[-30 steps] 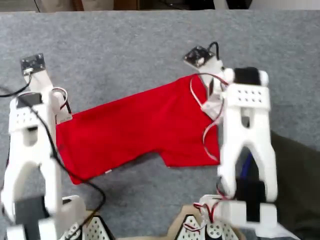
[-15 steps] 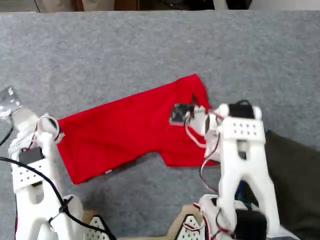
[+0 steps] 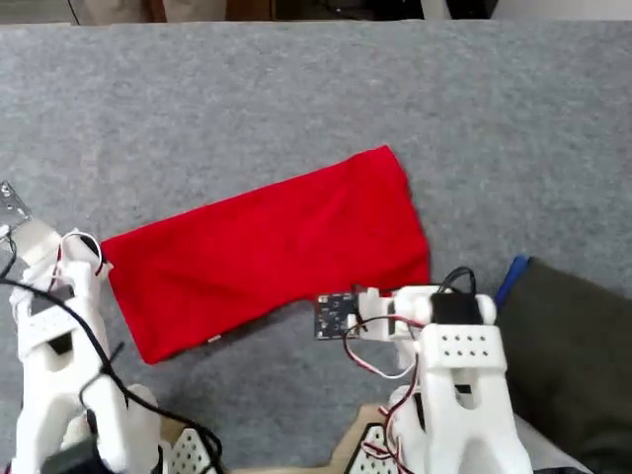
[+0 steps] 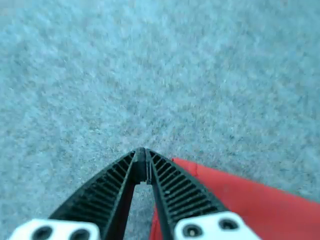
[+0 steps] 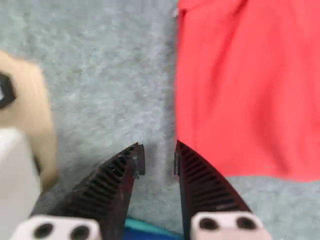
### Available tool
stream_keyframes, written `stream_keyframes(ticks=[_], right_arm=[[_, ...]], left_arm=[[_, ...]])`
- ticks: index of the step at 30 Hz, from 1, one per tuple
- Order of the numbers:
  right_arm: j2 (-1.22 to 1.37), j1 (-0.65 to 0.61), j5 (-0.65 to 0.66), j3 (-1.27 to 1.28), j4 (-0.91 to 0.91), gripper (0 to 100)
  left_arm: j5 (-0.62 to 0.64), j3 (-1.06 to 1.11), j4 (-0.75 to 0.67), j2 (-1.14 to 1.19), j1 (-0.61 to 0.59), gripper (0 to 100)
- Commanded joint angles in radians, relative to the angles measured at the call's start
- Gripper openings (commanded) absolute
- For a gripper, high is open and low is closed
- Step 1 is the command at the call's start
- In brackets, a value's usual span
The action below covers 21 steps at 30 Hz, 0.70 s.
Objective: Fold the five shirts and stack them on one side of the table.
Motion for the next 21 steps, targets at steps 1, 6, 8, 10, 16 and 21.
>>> stream_keyframes(ticks=[1, 6, 8, 10, 16, 21], right_arm=[[-0.015, -0.031, -0.025, 0.015, -0.089, 12.2], [-0.016, -0.053, -0.026, 0.005, -0.101, 12.2], [-0.016, -0.056, -0.026, -0.008, -0.103, 12.2], [-0.015, -0.068, -0.026, -0.008, -0.124, 12.2], [-0.013, -0.116, -0.071, 0.03, -0.173, 12.2], [0.058, -0.156, -0.12, 0.031, -0.212, 12.3]], left_arm=[[0.011, -0.112, 0.054, 0.051, -0.012, 2], [0.009, -0.121, 0.063, 0.059, -0.008, 2], [0.009, -0.121, 0.063, 0.061, -0.006, 2], [0.009, -0.121, 0.063, 0.061, -0.005, 2], [0.009, -0.121, 0.063, 0.061, -0.005, 2], [0.009, -0.121, 0.063, 0.061, -0.005, 2]])
